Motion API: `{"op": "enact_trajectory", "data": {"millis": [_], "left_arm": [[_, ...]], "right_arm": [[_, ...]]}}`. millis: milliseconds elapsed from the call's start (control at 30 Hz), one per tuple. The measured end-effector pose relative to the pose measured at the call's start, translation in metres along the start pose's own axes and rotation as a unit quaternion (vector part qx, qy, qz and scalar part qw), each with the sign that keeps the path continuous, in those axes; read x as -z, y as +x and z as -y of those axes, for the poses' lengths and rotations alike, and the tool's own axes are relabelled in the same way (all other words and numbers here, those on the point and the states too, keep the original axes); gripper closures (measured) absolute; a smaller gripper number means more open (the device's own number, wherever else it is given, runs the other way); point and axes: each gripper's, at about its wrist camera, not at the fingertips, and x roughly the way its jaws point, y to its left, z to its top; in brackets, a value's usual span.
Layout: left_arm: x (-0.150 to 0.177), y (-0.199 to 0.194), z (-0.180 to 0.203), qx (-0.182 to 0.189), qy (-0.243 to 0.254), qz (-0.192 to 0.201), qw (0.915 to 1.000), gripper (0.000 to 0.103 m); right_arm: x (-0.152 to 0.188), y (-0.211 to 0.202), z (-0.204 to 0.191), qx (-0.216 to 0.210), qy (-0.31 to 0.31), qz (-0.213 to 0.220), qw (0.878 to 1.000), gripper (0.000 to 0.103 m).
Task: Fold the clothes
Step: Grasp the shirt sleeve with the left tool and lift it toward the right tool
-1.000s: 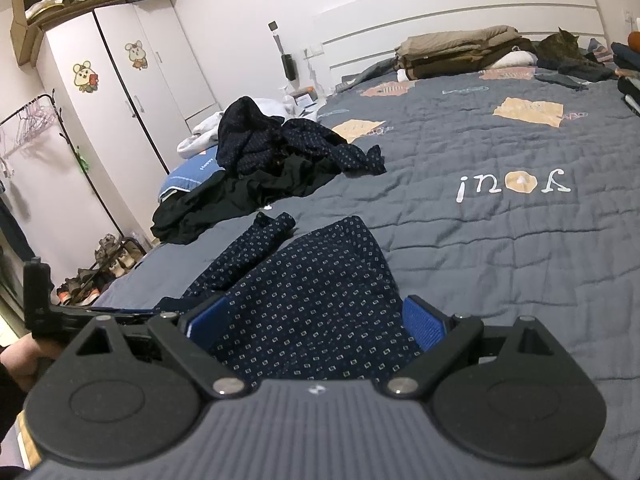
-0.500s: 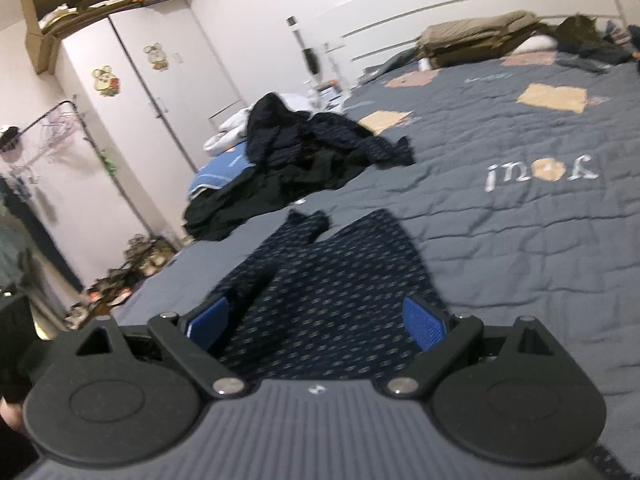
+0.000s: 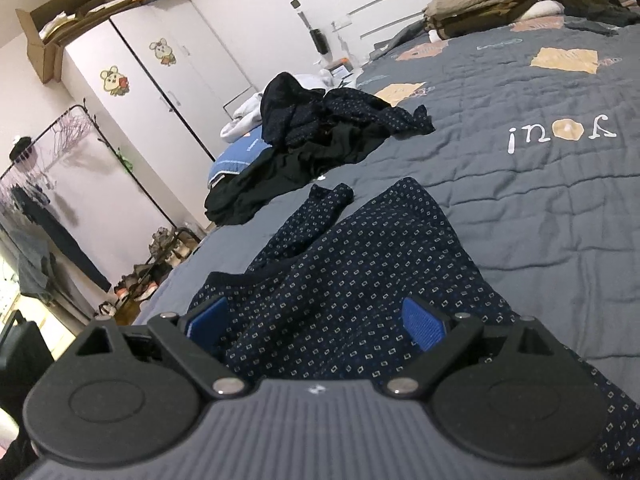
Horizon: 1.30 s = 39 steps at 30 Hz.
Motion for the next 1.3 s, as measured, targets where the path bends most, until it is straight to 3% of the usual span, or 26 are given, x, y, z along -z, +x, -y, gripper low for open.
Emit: {"op": "enact_trajectory", "data": {"millis": [33, 200, 333, 500, 567, 600, 633, 833, 967, 1100, 1300], "left_arm": [[-0.002, 0.001, -0.012, -0.019, -0.008, 0.002, 0.9998, 0.054], [-0.007, 0.013, -0.063, -0.098, -0.043, -0.008, 0.9943, 0.049], [-0.003, 0.023, -0.082, -0.115, -0.074, -0.010, 0.9905, 0.043], [0.004, 0.034, -0.083, -0.094, -0.063, -0.028, 0.9932, 0.044], [0.009, 0.039, -0.083, -0.077, -0.062, -0.041, 0.9942, 0.071], [0.012, 0.040, -0.082, -0.070, -0.064, -0.047, 0.9944, 0.090], [0.014, 0.040, -0.080, -0.063, -0.061, -0.048, 0.9950, 0.091], [0.019, 0.030, -0.045, -0.046, 0.022, -0.013, 0.9986, 0.093], [0.030, 0.022, -0.007, -0.043, 0.117, 0.006, 0.9921, 0.094], [0.044, 0.015, 0.021, -0.045, 0.190, 0.023, 0.9804, 0.096], [0.052, 0.013, 0.033, -0.039, 0.229, 0.030, 0.9723, 0.097]], "right_arm": [[0.000, 0.000, 0.000, 0.000, 0.001, 0.001, 1.000, 0.009], [0.000, 0.003, -0.001, 0.000, -0.002, 0.000, 1.000, 0.009], [0.002, 0.008, -0.004, -0.001, -0.002, -0.004, 1.000, 0.009], [0.003, 0.012, -0.011, -0.017, -0.004, -0.007, 1.000, 0.009], [0.004, 0.015, -0.013, -0.024, 0.000, -0.010, 1.000, 0.009], [0.004, 0.017, -0.014, -0.027, 0.002, -0.012, 1.000, 0.009], [0.004, 0.018, -0.016, -0.031, 0.004, -0.013, 0.999, 0.009], [0.005, 0.028, -0.028, -0.074, 0.028, -0.025, 0.997, 0.009], [0.009, 0.038, -0.036, -0.106, 0.056, -0.035, 0.992, 0.009], [0.017, 0.050, -0.046, -0.095, 0.063, -0.046, 0.992, 0.009], [0.030, 0.071, -0.058, -0.067, 0.067, -0.057, 0.994, 0.009]]}}
